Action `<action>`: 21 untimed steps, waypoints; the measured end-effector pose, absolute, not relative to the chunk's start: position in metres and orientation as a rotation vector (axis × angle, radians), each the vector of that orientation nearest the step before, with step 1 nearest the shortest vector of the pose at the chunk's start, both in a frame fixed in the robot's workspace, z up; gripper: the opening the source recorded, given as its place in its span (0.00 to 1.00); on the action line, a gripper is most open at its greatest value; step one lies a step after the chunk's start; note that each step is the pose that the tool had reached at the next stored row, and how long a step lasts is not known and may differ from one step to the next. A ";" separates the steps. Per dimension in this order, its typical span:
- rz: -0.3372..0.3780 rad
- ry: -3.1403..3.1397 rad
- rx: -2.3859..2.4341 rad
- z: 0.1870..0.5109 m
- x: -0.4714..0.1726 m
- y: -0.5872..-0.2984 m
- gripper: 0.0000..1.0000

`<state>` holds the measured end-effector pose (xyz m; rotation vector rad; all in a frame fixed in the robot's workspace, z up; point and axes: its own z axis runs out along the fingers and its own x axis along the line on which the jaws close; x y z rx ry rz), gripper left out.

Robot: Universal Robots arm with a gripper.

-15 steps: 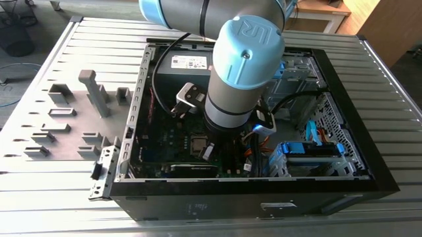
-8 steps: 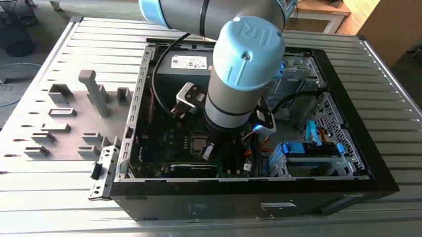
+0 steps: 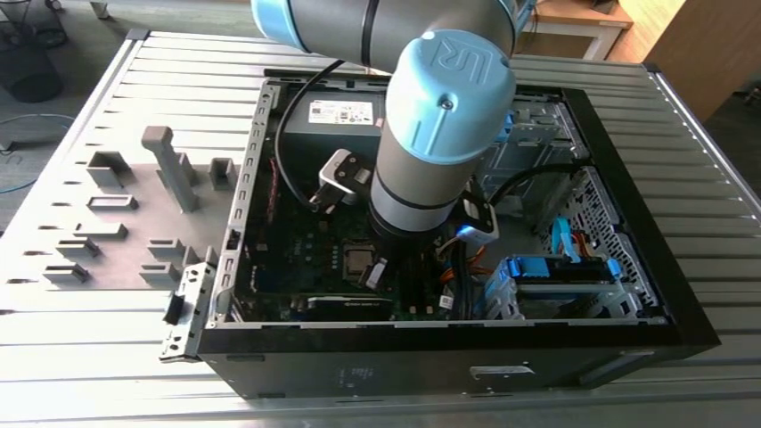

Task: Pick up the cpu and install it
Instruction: 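Install the first cpu locking lever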

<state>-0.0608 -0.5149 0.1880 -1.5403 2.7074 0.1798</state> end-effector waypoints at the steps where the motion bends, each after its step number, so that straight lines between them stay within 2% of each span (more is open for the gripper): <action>1: 0.180 2.708 -1.540 0.188 -0.061 -0.515 0.11; 13: 0.181 2.707 -1.540 0.188 -0.060 -0.515 0.11; 21: 0.182 2.707 -1.540 0.204 -0.060 -0.515 0.11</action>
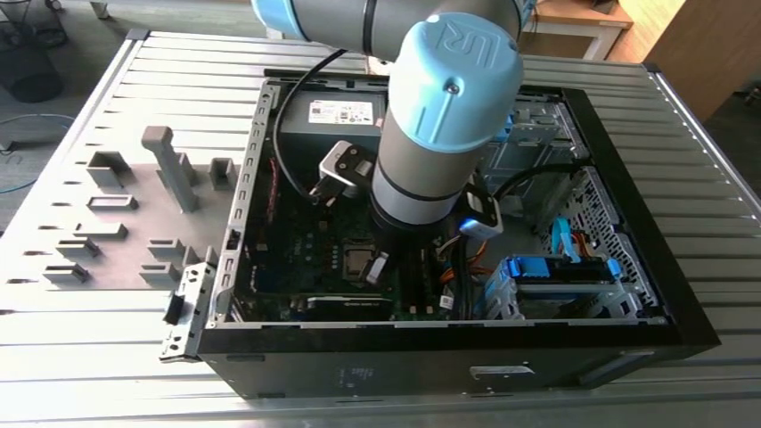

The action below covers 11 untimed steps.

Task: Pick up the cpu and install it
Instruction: 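Install the first cpu locking lever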

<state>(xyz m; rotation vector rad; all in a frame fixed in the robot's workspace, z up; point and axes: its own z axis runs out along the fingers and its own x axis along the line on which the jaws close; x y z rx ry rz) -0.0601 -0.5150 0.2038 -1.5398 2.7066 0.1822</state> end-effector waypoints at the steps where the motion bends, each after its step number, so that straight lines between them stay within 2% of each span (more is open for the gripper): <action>1: 0.182 2.706 -1.540 0.206 -0.060 -0.515 0.11; 11: 0.180 2.707 -1.540 0.224 -0.060 -0.514 0.11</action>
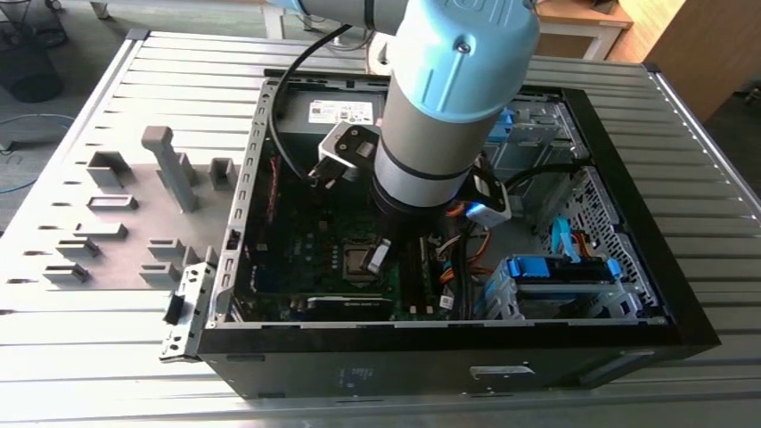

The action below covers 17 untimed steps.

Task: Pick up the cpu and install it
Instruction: 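Install the first cpu locking lever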

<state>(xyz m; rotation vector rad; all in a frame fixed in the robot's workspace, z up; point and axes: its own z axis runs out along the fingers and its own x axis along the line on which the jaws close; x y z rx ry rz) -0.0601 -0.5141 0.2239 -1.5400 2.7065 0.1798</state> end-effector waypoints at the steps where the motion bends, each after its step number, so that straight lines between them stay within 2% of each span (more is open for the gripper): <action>1: 0.176 2.708 -1.541 0.224 -0.060 -0.514 0.11; 17: 0.174 2.709 -1.541 0.227 -0.060 -0.514 0.11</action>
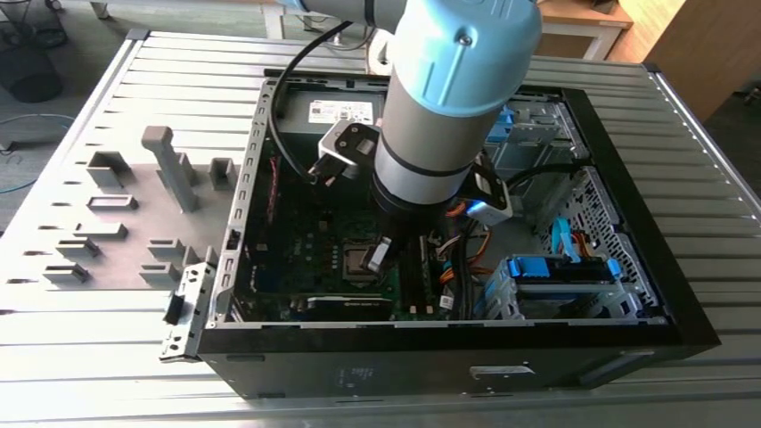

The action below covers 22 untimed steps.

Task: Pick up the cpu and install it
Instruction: 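Install the first cpu locking lever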

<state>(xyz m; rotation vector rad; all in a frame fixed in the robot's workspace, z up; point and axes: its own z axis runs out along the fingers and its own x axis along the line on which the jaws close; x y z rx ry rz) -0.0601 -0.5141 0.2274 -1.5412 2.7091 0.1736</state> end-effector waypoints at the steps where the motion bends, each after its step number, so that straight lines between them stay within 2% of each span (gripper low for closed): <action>1: 0.174 2.709 -1.541 0.228 -0.060 -0.514 0.11; 22: 0.174 2.709 -1.541 0.232 -0.060 -0.514 0.11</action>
